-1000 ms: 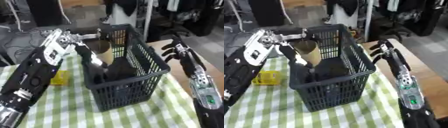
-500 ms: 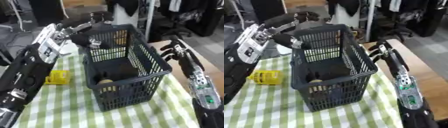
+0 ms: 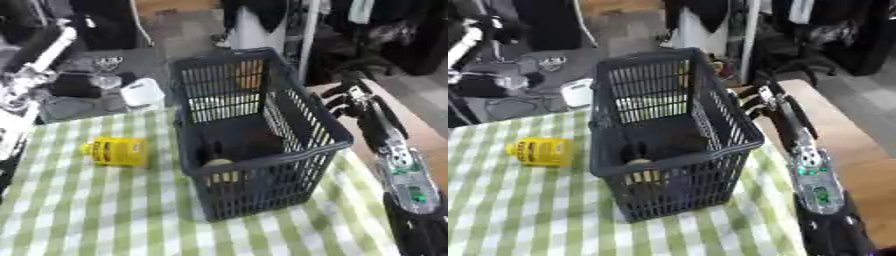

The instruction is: Pick up objects on the table and place them in the box.

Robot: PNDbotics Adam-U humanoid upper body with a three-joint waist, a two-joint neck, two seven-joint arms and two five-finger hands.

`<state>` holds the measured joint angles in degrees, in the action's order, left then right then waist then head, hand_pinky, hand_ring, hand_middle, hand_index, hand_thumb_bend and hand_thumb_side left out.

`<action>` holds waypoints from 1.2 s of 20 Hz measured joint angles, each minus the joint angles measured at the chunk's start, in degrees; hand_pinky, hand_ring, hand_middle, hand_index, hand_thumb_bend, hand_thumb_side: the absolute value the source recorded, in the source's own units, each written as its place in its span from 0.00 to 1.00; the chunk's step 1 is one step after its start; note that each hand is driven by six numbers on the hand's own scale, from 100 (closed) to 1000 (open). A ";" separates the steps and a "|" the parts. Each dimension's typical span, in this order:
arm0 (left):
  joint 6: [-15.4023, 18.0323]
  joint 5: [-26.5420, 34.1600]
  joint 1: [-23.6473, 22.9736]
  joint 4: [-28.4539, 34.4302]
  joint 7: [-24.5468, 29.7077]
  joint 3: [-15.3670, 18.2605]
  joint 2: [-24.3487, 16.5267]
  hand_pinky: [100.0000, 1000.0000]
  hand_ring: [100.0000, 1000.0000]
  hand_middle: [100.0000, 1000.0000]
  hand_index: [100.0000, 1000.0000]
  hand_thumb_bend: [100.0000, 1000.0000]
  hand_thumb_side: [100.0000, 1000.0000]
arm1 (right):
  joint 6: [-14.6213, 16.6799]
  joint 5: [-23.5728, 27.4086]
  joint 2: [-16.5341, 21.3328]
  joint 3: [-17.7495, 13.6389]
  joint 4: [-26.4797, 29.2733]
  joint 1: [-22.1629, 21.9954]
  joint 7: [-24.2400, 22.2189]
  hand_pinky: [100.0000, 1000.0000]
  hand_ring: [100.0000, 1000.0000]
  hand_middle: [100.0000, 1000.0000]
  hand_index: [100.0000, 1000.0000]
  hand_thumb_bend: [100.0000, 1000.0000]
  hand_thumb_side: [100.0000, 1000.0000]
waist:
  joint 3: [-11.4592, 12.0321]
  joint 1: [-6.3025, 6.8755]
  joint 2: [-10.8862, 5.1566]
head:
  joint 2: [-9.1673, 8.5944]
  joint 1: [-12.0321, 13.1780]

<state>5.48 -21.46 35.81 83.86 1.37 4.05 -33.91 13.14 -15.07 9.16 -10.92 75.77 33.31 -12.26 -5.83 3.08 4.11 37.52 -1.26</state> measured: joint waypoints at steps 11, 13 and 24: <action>-6.25 1.80 -15.39 9.02 -6.77 9.22 -2.17 0.68 0.68 0.66 0.82 0.52 0.48 | -0.28 0.00 0.34 -0.71 0.00 -0.08 0.84 0.37 0.54 0.57 0.69 0.00 0.64 | 1.40 -0.22 0.00 | 5.79 4.82; -6.47 1.74 -15.86 9.14 -6.98 9.60 -1.59 0.68 0.68 0.66 0.82 0.52 0.49 | -0.32 0.00 0.34 -0.77 0.00 -0.08 0.92 0.37 0.54 0.57 0.69 0.00 0.64 | 1.40 -0.41 0.00 | 6.08 5.31; -6.24 1.56 -16.38 9.50 -7.18 9.68 -0.20 0.68 0.68 0.66 0.82 0.51 0.50 | -0.15 -0.38 0.35 -1.52 0.69 0.00 1.72 0.38 0.57 0.63 0.70 0.00 0.59 | 1.37 -0.60 0.00 | 6.30 5.63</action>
<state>-0.76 -19.90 19.43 93.36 -5.81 13.73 -34.11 12.99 -15.46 9.51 -12.44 76.46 33.31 -10.54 -4.46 2.48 4.11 43.82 4.37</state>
